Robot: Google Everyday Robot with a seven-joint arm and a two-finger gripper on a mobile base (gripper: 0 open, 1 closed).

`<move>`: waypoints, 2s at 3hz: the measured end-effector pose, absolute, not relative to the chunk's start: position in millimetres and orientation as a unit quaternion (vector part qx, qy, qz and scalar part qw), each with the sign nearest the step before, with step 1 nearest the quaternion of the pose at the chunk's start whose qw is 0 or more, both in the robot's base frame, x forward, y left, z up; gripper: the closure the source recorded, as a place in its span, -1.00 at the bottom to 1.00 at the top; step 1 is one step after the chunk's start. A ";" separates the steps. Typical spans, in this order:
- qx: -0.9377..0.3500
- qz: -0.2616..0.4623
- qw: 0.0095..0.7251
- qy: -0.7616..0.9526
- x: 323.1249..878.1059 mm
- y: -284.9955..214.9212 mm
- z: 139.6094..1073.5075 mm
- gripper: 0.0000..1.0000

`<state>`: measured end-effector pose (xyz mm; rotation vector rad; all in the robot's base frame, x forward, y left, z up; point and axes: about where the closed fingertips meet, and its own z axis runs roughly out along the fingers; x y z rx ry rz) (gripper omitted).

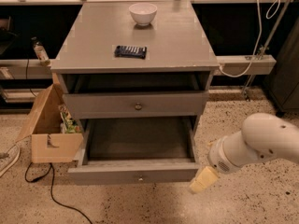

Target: Close middle drawer

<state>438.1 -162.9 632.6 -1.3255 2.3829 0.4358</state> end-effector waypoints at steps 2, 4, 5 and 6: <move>-0.462 0.190 0.132 0.856 436.6 -148.5 503.6 -1.00; -0.461 0.201 0.104 0.858 443.2 -119.8 425.7 -0.01; -0.452 0.176 0.120 0.866 466.6 -117.2 401.2 0.46; -0.437 0.147 0.152 0.874 502.8 -123.3 383.9 0.91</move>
Offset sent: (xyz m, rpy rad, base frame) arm 0.0003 0.0233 -0.1863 0.0023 0.1980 0.0057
